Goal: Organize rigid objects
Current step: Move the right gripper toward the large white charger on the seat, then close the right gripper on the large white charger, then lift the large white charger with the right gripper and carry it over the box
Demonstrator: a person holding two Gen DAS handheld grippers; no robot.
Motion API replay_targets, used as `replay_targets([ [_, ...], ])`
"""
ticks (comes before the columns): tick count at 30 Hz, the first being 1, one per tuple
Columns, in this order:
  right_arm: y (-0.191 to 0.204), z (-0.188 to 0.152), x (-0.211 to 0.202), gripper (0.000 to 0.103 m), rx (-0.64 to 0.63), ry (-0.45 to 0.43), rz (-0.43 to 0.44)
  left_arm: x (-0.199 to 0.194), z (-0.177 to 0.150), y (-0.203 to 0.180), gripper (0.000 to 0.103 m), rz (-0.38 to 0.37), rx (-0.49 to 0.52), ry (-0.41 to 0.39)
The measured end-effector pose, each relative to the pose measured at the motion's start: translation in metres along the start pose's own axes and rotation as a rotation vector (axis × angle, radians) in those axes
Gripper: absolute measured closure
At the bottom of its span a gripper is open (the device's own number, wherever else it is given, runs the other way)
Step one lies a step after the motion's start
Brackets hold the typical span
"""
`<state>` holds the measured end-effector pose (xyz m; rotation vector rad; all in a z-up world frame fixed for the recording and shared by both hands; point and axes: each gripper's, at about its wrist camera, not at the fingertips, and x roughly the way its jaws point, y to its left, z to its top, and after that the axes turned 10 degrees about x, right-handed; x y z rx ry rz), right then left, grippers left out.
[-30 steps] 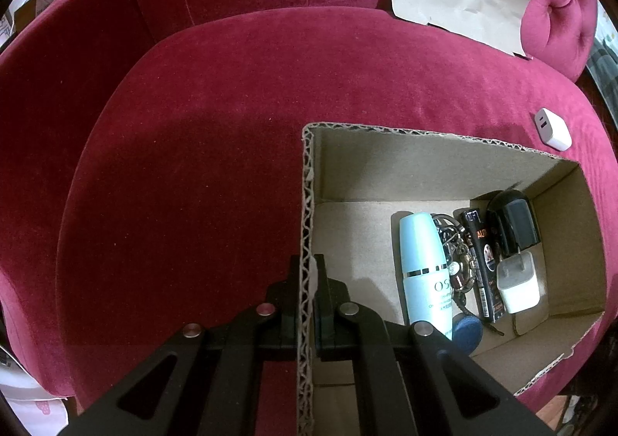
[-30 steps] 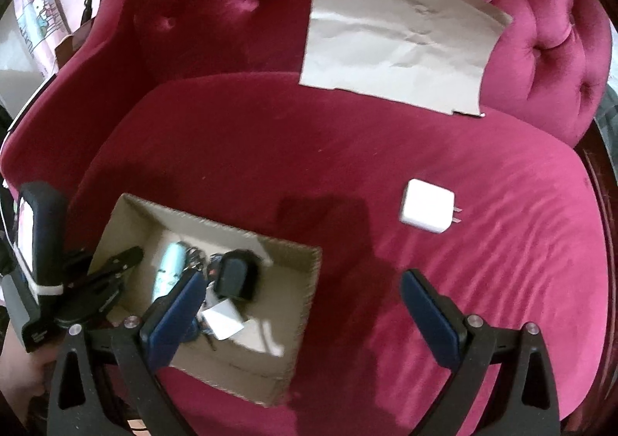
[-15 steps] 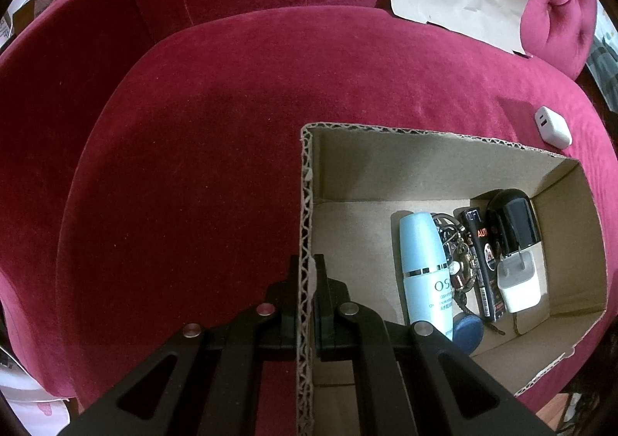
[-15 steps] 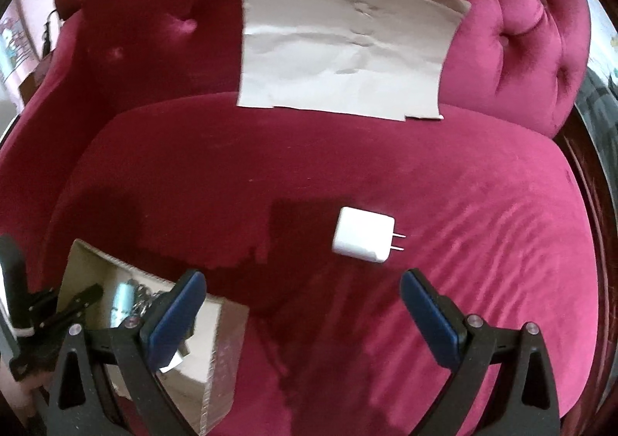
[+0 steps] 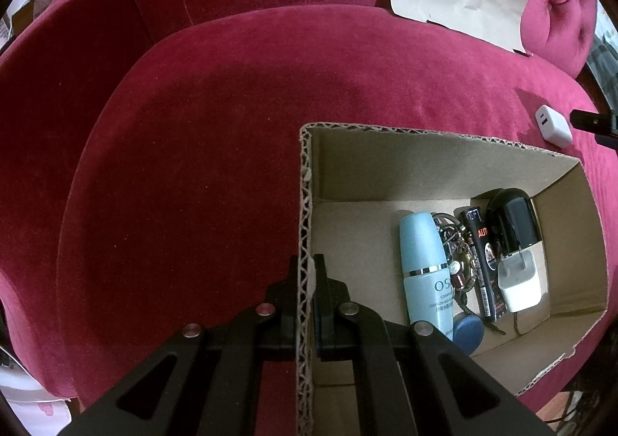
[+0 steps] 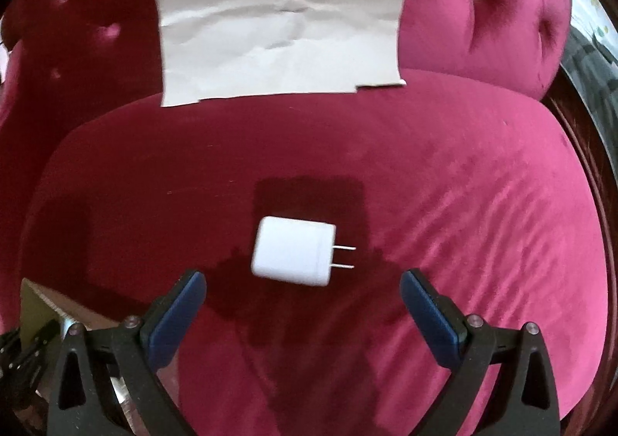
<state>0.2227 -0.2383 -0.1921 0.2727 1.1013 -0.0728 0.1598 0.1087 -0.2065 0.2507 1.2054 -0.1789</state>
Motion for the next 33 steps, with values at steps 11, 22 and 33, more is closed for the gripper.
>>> replay_targets([
  [11, -0.012, 0.01, 0.032, 0.0, 0.033, 0.012, 0.028, 0.0, 0.001, 0.001, 0.099, -0.008, -0.01, 0.005],
  [22, -0.006, 0.012, 0.045, 0.0, 0.049, 0.025, 0.041, 0.001, 0.002, 0.001, 0.099, -0.004, -0.003, 0.003],
  [33, 0.004, 0.01, 0.051, 0.031, 0.022, 0.029, 0.007, 0.001, 0.001, 0.0, 0.099, -0.004, -0.003, 0.004],
])
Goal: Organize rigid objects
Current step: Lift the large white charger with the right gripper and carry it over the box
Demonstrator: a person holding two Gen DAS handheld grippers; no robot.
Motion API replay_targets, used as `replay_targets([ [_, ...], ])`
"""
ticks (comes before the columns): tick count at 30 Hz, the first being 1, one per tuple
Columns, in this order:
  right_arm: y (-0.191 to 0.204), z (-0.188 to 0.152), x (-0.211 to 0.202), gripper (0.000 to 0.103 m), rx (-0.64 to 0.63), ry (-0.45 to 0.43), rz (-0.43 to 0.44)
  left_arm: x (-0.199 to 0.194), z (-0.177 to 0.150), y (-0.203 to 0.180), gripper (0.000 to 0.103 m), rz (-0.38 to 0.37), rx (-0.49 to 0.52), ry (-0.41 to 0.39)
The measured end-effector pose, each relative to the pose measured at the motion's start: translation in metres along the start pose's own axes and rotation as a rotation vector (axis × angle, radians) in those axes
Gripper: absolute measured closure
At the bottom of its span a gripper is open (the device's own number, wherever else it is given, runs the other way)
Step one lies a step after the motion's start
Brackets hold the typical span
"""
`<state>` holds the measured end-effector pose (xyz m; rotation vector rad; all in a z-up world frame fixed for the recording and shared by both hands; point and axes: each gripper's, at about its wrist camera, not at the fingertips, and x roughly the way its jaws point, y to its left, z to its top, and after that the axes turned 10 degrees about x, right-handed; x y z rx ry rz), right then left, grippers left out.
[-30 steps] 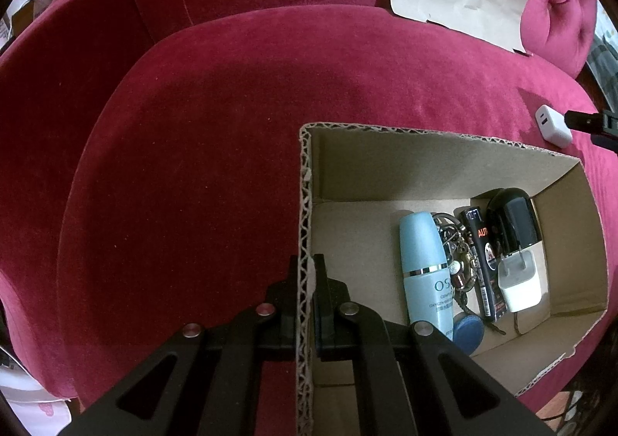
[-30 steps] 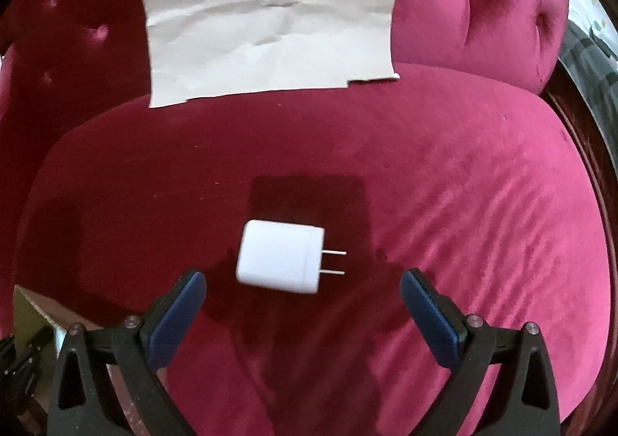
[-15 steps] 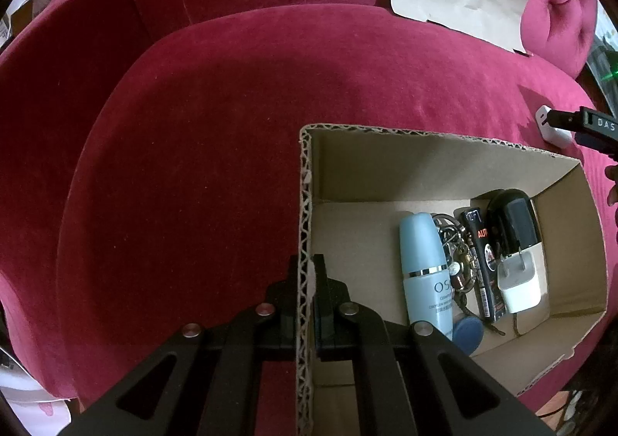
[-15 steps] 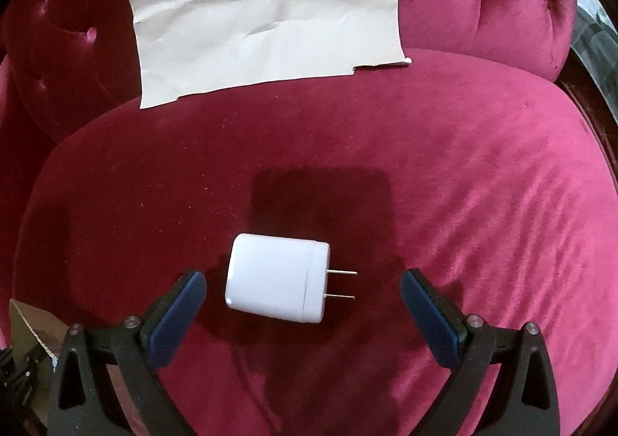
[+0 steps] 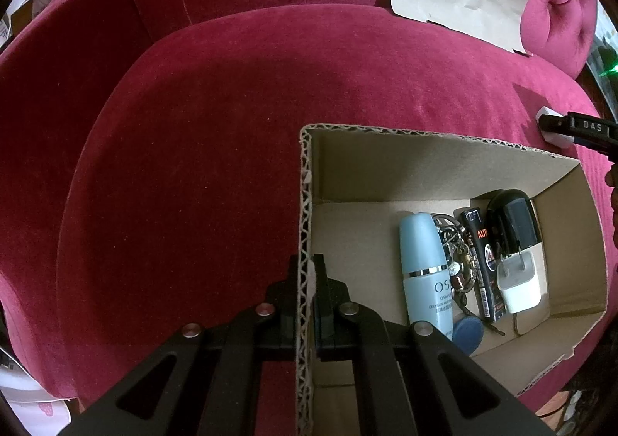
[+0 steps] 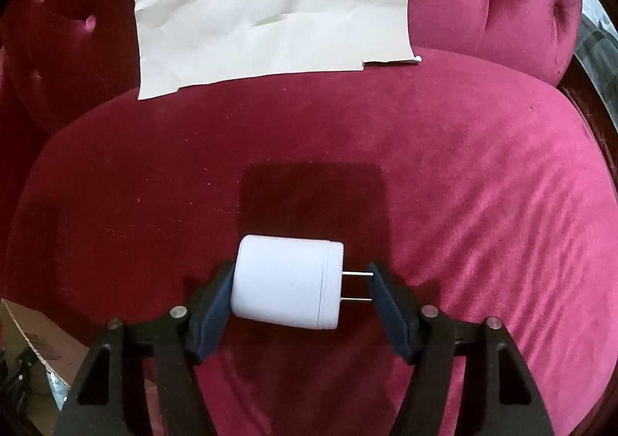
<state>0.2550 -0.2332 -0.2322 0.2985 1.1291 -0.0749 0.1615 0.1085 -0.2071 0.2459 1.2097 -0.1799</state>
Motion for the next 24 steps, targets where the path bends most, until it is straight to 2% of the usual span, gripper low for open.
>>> replay_targets([
  [11, -0.009, -0.007, -0.023, 0.031, 0.02, -0.001, -0.023, 0.0, 0.0, 0.0, 0.099, 0.002, 0.0, 0.001],
  [24, 0.001, -0.022, -0.063, 0.031, 0.003, -0.012, -0.019, 0.0, 0.0, 0.001, 0.099, 0.002, -0.004, -0.002],
])
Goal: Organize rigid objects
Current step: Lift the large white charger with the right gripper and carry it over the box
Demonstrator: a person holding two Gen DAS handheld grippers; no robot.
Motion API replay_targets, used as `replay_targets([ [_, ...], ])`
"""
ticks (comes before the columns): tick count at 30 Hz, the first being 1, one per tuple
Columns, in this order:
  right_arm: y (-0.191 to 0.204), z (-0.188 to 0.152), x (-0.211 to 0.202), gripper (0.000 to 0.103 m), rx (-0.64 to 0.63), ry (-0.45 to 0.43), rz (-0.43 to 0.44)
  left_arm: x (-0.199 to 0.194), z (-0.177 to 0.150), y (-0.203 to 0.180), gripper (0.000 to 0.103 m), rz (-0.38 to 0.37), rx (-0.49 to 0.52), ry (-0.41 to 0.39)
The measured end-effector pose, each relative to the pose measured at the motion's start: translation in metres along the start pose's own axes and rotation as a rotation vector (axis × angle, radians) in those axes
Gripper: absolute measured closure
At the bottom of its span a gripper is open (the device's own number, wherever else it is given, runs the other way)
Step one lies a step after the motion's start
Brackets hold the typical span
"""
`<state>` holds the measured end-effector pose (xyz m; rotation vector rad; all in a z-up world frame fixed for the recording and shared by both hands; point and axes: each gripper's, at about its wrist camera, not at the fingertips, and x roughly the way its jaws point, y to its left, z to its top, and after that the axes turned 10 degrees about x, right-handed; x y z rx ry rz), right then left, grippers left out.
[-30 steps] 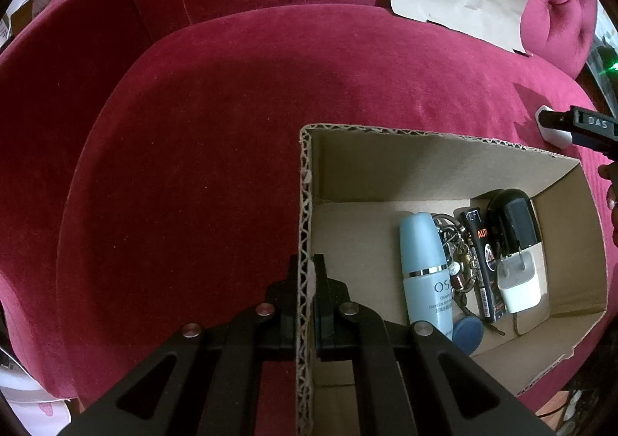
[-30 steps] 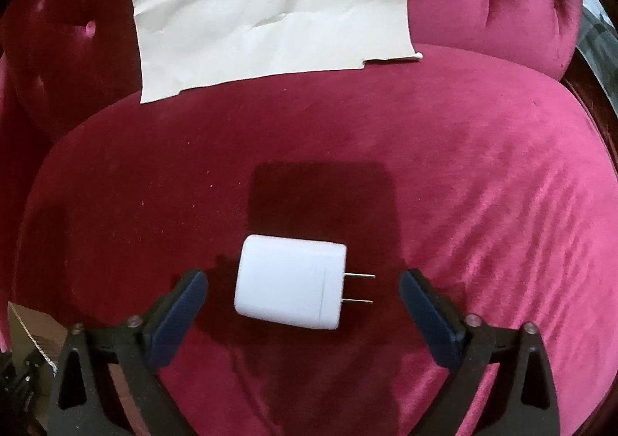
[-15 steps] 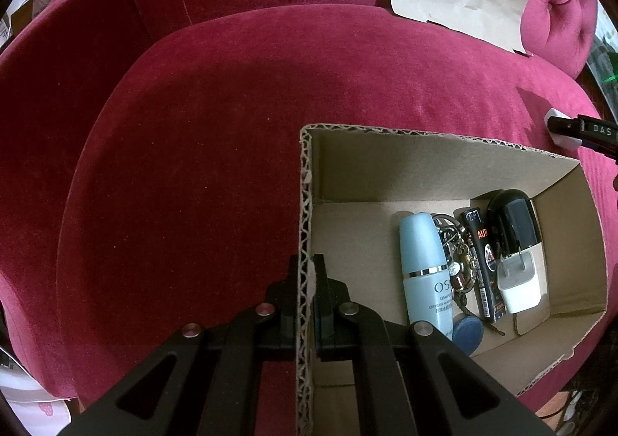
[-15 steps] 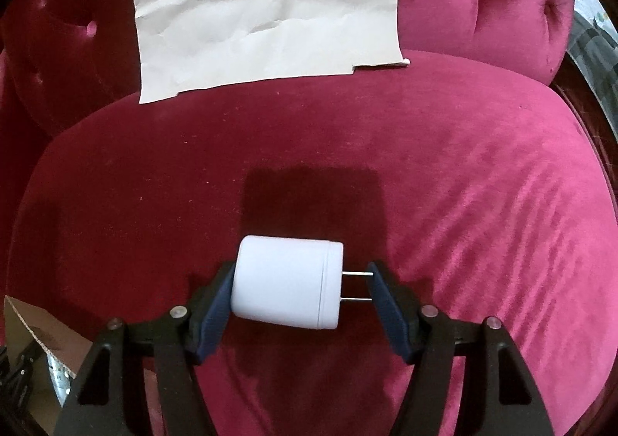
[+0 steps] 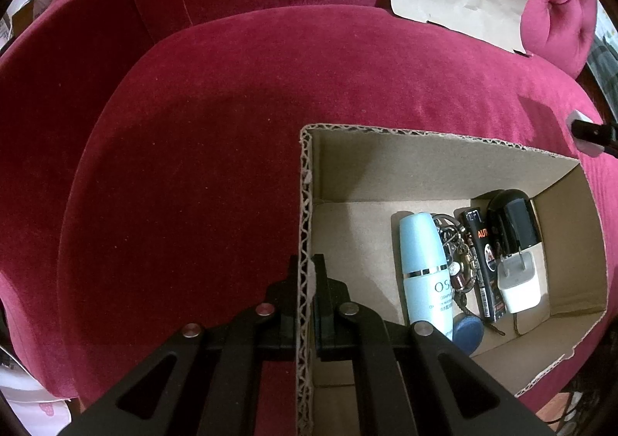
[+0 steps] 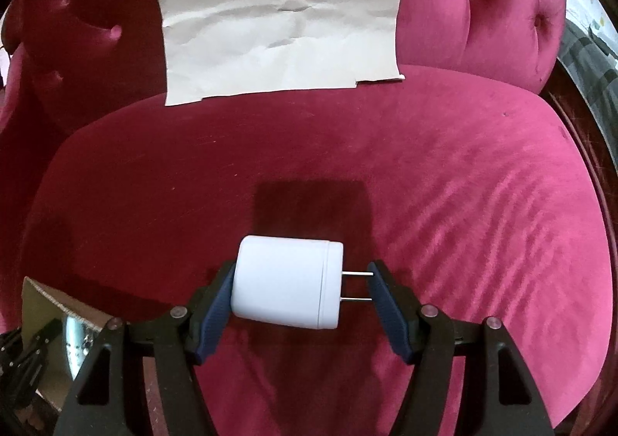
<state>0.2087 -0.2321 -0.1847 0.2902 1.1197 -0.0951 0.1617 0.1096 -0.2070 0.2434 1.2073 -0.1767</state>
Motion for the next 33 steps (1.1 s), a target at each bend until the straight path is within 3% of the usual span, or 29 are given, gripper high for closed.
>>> replay_targets([
  [33, 0.031, -0.048, -0.086, 0.031, -0.068, -0.047, 0.063, -0.005, -0.005, -0.004, 0.099, 0.016, 0.017, -0.017],
])
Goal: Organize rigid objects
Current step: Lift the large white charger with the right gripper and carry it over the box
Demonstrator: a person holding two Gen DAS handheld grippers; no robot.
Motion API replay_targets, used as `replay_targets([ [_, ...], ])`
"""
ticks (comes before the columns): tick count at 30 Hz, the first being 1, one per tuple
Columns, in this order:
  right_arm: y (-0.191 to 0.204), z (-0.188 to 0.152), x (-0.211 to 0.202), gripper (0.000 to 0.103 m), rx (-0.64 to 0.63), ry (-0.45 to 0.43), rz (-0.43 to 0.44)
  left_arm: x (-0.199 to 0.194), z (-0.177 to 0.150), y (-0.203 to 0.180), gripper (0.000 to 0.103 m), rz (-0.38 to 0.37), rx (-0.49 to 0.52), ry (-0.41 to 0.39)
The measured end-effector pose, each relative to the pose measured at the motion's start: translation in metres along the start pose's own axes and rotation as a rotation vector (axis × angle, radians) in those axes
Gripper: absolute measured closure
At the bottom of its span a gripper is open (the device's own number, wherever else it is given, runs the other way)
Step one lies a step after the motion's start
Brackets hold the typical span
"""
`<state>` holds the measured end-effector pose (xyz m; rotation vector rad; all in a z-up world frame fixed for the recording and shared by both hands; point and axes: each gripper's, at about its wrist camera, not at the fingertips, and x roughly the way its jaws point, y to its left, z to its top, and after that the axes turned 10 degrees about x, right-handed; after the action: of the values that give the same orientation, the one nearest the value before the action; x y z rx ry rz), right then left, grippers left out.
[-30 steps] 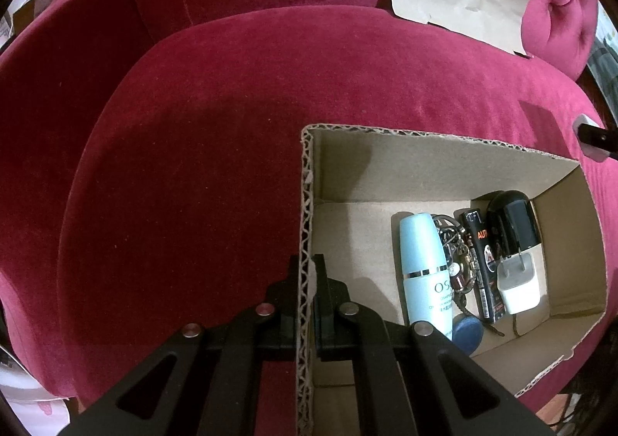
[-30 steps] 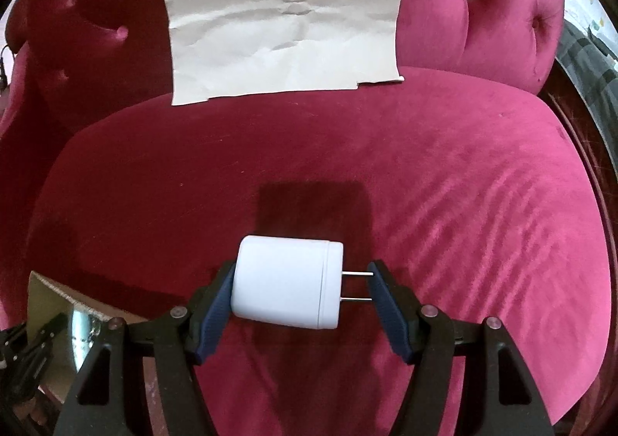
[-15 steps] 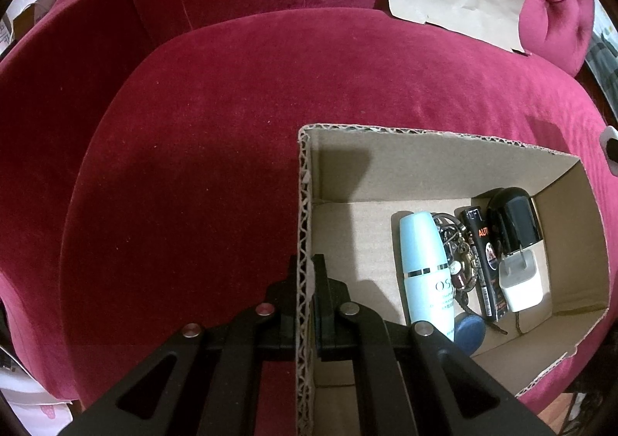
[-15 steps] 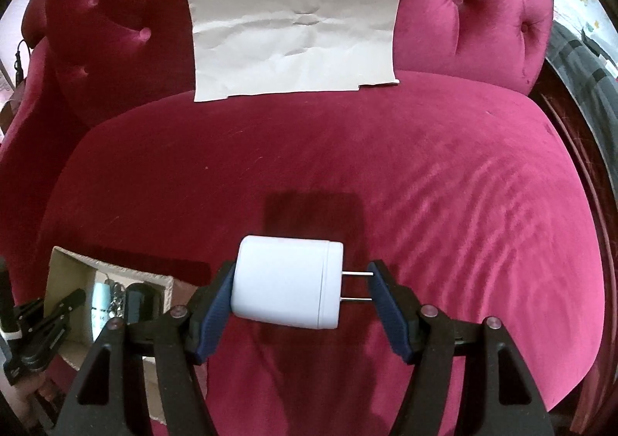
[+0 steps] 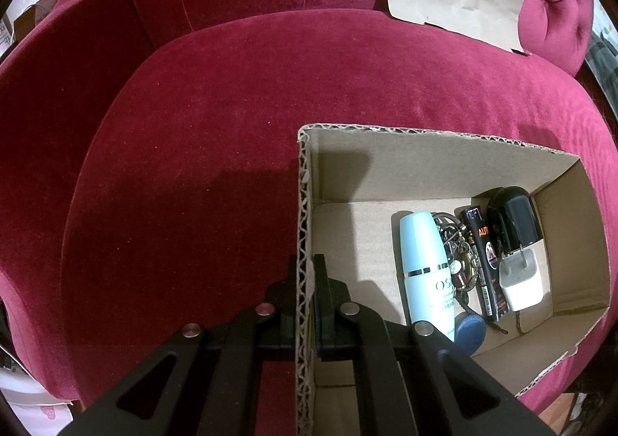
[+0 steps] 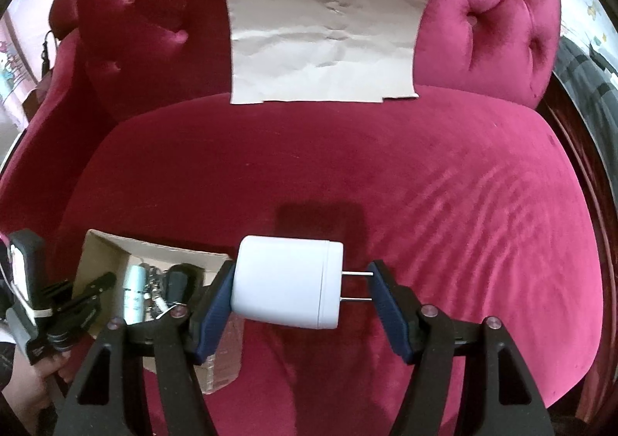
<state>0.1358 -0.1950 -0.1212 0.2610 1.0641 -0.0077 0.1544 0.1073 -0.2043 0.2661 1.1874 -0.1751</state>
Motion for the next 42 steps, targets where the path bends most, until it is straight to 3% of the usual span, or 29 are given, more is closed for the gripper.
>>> replay_targets([
  [17, 0.061, -0.004, -0.02, 0.031, -0.109, 0.006, 0.079, 0.001, 0.001, 0.0, 0.099, -0.002, 0.002, 0.0],
  [42, 0.124, -0.038, 0.014, 0.031, -0.227, 0.057, 0.114, 0.001, 0.001, -0.001, 0.099, -0.003, 0.001, 0.001],
])
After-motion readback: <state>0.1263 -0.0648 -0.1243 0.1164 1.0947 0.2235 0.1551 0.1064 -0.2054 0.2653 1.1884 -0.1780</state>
